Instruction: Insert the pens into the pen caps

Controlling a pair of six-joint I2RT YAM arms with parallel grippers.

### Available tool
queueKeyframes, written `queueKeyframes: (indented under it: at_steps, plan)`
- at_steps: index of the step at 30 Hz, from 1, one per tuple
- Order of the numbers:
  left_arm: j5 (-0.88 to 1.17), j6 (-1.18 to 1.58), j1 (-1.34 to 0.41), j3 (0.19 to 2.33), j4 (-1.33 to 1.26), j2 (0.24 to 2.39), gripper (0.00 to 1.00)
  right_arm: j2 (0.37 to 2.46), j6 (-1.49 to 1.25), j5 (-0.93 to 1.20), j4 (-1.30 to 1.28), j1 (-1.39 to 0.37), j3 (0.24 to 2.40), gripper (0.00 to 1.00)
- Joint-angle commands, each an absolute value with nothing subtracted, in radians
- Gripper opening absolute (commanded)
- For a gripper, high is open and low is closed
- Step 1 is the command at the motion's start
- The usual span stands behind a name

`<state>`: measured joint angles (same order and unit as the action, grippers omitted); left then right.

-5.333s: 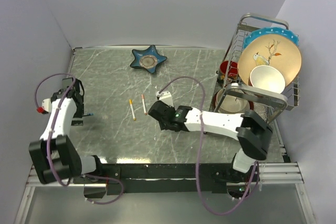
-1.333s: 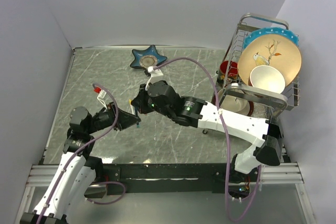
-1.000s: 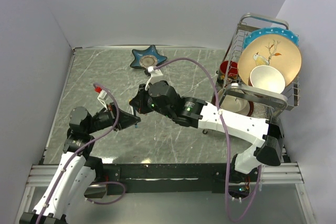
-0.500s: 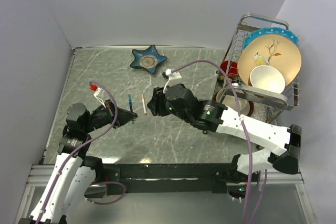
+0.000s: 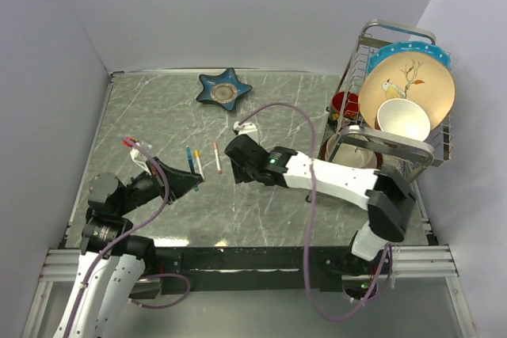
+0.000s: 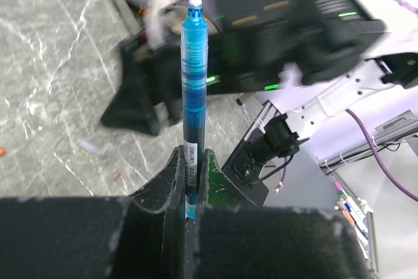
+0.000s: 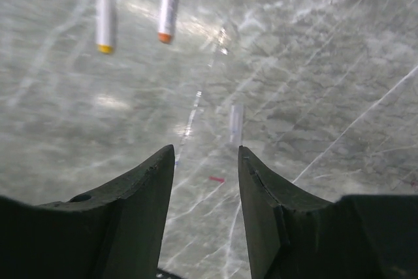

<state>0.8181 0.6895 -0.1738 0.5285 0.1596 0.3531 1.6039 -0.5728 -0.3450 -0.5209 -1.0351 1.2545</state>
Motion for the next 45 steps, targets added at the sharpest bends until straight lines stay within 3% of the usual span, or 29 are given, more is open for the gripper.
queueKeyframes:
  at_steps: [1, 23, 32, 38, 42, 45]
  plan:
    - [0.805, 0.696, -0.173, 0.531, 0.110, 0.307, 0.01, 1.687, -0.540, -0.324, -0.519, -1.009, 1.273, 0.52]
    - [0.746, 0.680, -0.173, 0.549, 0.166, 0.284, 0.01, 1.977, -0.488, -0.334, -0.554, -0.980, 1.374, 0.39]
    - [0.733, 0.678, -0.173, 0.552, 0.172, 0.281, 0.01, 1.994, -0.489, -0.360, -0.561, -0.974, 1.350, 0.20]
    - [0.727, 0.681, -0.173, 0.549, 0.169, 0.285, 0.01, 1.956, -0.512, -0.347, -0.534, -0.959, 1.293, 0.14]
    - [0.724, 0.677, -0.173, 0.552, 0.172, 0.296, 0.01, 1.941, -0.525, -0.331, -0.523, -0.954, 1.266, 0.16]
    - [0.724, 0.673, -0.173, 0.555, 0.173, 0.304, 0.01, 1.918, -0.528, -0.333, -0.512, -0.954, 1.249, 0.26]
